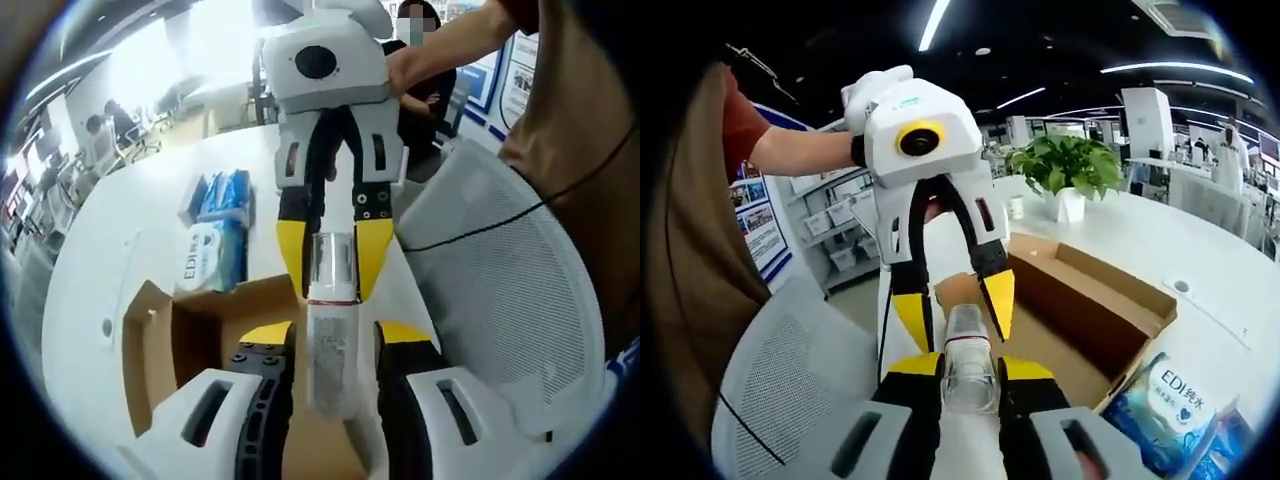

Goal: Operate the shoe box by opening the lid, removing the specified soft item, and placing it in the target area until the item is outside and the box remains undamaged.

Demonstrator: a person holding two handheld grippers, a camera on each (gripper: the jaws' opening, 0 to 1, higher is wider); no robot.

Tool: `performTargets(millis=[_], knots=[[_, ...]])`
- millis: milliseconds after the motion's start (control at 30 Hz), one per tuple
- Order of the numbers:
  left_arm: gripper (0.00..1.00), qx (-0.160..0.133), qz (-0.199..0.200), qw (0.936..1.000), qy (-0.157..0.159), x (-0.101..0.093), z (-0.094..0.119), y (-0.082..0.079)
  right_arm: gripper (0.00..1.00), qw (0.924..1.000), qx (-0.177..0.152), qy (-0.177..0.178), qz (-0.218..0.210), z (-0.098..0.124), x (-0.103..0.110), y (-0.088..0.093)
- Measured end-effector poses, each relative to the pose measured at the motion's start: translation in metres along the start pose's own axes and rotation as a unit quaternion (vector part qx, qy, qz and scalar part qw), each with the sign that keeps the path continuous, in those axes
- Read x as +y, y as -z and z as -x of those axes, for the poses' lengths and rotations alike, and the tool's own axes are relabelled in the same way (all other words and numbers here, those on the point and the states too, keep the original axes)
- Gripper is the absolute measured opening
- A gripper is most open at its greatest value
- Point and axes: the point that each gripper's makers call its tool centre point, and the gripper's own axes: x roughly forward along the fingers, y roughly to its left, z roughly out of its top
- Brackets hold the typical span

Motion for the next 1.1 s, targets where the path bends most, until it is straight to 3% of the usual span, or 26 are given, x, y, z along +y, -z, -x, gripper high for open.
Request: performTargets(millis=[167,300,467,600,700,833,1100], knots=[[0.4,-0.011,0.013,0.9996,-0.021,0.006,0.006,0.005,0.16,1.0,0.003,0.008,-0.004,0.006,-0.003,0.006],[0.42,-0.03,0.047,0.9975,-0.042,0.009,0.01,0.011,0.17,0.9997,-0.003,0.017,-0.018,0.013,-0.008,0.01],[0.51,-0.039,0.07,0.9942,-0.072,0.014,0.017,0.026,0.17,0.9993,-0.004,0.026,-0.028,0.021,-0.012,0.015],[0.57,-0.079,0.124,0.9844,-0.097,0.018,0.028,0.03,0.17,0.999,-0.003,0.031,-0.031,0.029,-0.012,0.02],[0.61,-0.094,0.149,0.9778,-0.114,0.021,0.032,0.038,0.17,0.9987,-0.003,0.036,-0.035,0.034,-0.015,0.023],[0.64,-0.112,0.195,0.9633,-0.146,0.026,0.036,0.052,0.17,0.9982,-0.006,0.042,-0.041,0.045,-0.021,0.026],[0.68,-0.13,0.224,0.9544,-0.149,0.013,0.031,0.062,0.17,0.997,-0.009,0.063,-0.045,0.069,-0.038,0.022]])
